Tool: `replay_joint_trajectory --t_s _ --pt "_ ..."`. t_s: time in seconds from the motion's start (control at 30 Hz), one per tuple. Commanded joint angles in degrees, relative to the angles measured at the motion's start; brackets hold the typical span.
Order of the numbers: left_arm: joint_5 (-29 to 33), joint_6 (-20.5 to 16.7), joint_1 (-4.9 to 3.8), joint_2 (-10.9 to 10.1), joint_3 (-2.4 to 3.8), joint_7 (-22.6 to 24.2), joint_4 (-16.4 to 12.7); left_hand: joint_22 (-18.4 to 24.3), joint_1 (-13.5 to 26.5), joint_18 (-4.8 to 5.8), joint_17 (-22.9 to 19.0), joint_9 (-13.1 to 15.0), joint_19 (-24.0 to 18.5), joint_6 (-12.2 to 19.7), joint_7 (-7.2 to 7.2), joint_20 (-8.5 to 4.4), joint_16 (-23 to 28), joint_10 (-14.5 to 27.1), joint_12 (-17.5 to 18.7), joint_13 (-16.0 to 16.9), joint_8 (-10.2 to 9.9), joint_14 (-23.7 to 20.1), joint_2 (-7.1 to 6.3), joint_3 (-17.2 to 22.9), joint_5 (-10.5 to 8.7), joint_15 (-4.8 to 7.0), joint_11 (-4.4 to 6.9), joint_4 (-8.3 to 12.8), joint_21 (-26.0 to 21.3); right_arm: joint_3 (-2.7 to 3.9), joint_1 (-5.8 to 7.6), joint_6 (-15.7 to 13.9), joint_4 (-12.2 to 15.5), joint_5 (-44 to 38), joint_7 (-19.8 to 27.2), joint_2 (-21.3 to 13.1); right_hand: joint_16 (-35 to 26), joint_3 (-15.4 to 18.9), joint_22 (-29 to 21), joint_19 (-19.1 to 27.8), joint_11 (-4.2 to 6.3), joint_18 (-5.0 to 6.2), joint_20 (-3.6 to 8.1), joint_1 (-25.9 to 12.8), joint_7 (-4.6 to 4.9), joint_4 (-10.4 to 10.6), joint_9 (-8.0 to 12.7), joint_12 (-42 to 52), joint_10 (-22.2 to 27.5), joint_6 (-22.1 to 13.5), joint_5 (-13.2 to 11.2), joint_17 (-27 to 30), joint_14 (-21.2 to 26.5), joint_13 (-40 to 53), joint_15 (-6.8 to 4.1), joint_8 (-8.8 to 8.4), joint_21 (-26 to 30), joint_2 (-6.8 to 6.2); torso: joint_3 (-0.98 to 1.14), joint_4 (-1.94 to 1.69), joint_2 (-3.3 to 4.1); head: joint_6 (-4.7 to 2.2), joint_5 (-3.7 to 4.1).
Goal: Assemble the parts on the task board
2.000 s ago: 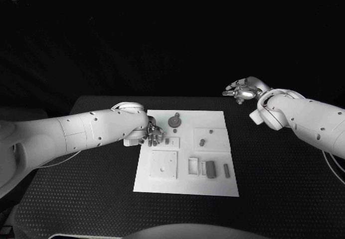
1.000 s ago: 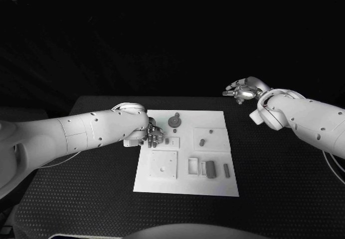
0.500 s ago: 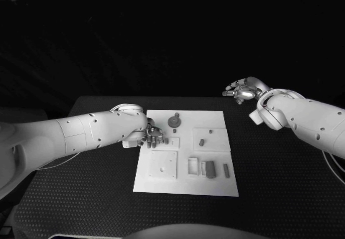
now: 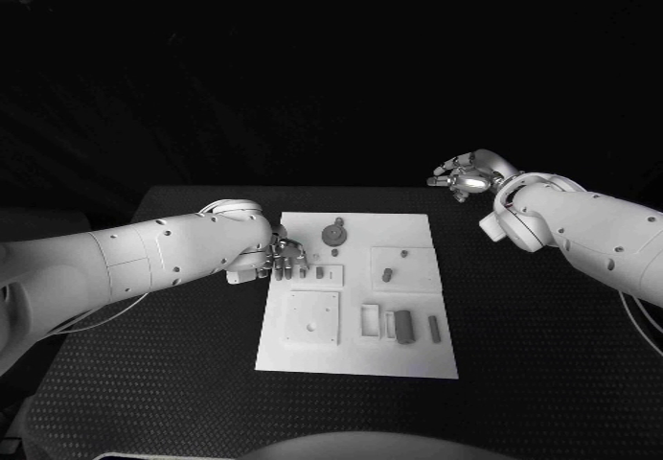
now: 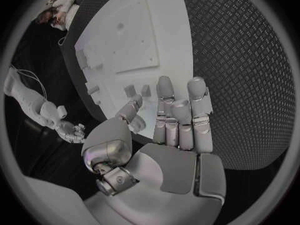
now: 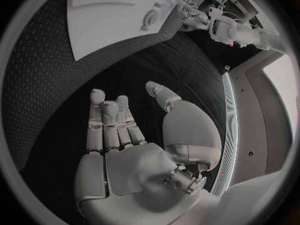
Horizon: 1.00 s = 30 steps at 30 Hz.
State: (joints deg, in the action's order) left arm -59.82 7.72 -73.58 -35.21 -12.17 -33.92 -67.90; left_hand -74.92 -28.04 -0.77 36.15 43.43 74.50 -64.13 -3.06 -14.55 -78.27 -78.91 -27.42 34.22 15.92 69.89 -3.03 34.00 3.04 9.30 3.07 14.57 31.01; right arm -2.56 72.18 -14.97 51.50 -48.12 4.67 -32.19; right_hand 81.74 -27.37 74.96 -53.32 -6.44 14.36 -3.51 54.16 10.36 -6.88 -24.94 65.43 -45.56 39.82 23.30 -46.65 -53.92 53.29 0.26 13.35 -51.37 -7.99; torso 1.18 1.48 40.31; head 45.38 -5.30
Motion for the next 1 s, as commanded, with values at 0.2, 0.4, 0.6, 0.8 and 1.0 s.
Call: replay_joint_trajectory --t_s 0.2,0.4,0.6,0.8,1.0 --pt "6.9 -5.9 -1.41 -2.3 3.66 6.0 -0.9 0.1 -2.8 -0.92 -1.3 0.1 -5.4 4.0 -1.84 1.48 3.0 5.9 2.1 -1.3 -1.4 -5.4 0.45 -0.8 -0.26 -1.99 -1.92 2.0 -3.6 0.02 -0.08 0.5 0.1 -0.1 0.3 -0.4 -0.3 -0.1 0.3 0.0 0.05 0.64 -0.27 -0.2 2.41 0.0 0.1 0.4 0.5 -0.2 0.1 0.1 0.4 -0.1 -0.01 0.37 0.3 0.19 0.02 -0.08 -0.04 -0.63 0.4" --pt "17.4 -15.5 -2.94 -2.5 4.4 17.2 -0.2 4.9 -12.3 -0.14 -6.7 -1.2 -15.4 12.0 -5.6 7.19 13.8 16.6 9.2 -5.3 -3.1 -14.5 1.19 0.6 -0.13 -7.7 -7.61 1.8 -12.7 0.01 -0.08 0.4 0.0 -0.1 0.3 -0.7 -0.3 0.0 0.3 0.0 0.05 0.64 -0.28 -0.2 2.41 0.0 0.1 0.4 0.5 -0.2 0.1 0.1 0.4 -0.1 0.0 0.38 0.3 0.18 -0.06 -0.08 -0.03 -1.32 0.65" --pt "11.0 -20.8 -2.83 0.2 3.65 24.2 2.2 8.3 -22.5 -0.31 -8.6 -3.2 -15.3 13.7 -6.31 8.29 18.3 16.3 10.3 -7.6 -1.9 -14.1 -0.77 0.0 0.0 -8.58 -8.16 1.6 -16.3 0.01 -0.08 0.2 -0.3 0.0 0.4 -0.5 -0.4 -0.1 0.3 0.1 0.05 0.64 -0.27 -0.1 2.41 -0.1 0.1 0.4 0.6 -0.2 0.1 0.1 0.5 -0.1 0.0 0.39 0.4 0.17 0.0 0.01 0.04 -2.03 0.78" --pt "-1.4 -27.4 -1.9 1.9 1.17 30.8 3.2 10.1 -28.0 0.33 -9.6 -4.6 -16.6 12.7 -5.46 8.88 21.8 15.0 11.5 -9.2 -1.0 -15.1 -3.91 0.1 -0.08 -9.21 -8.13 1.7 -18.8 0.01 -0.08 0.9 -1.3 0.9 0.8 0.2 -4.3 -0.7 -0.7 2.6 -0.16 0.57 -1.41 -0.2 2.55 -0.3 0.3 -2.8 2.1 -0.5 0.2 2.0 2.5 -3.3 0.27 0.68 3.4 0.61 0.06 0.19 0.14 -2.57 0.58" --pt "-7.2 -29.4 -0.33 4.0 -0.08 34.0 5.5 13.2 -34.1 0.36 -11.7 -6.3 -18.8 11.8 -4.64 11.13 30.0 14.0 15.2 -11.8 -1.0 -16.2 -3.82 0.3 -0.09 -11.7 -8.57 1.9 -22.9 0.02 -0.08 1.7 -2.0 2.2 1.3 0.7 -16.4 -1.5 -5.0 8.3 -1.08 -0.28 -4.3 -0.5 3.11 -1.5 0.4 -11.3 3.2 -1.2 0.0 7.2 4.3 -12.3 1.06 1.33 12.1 1.35 0.05 0.06 0.06 -2.89 0.83"
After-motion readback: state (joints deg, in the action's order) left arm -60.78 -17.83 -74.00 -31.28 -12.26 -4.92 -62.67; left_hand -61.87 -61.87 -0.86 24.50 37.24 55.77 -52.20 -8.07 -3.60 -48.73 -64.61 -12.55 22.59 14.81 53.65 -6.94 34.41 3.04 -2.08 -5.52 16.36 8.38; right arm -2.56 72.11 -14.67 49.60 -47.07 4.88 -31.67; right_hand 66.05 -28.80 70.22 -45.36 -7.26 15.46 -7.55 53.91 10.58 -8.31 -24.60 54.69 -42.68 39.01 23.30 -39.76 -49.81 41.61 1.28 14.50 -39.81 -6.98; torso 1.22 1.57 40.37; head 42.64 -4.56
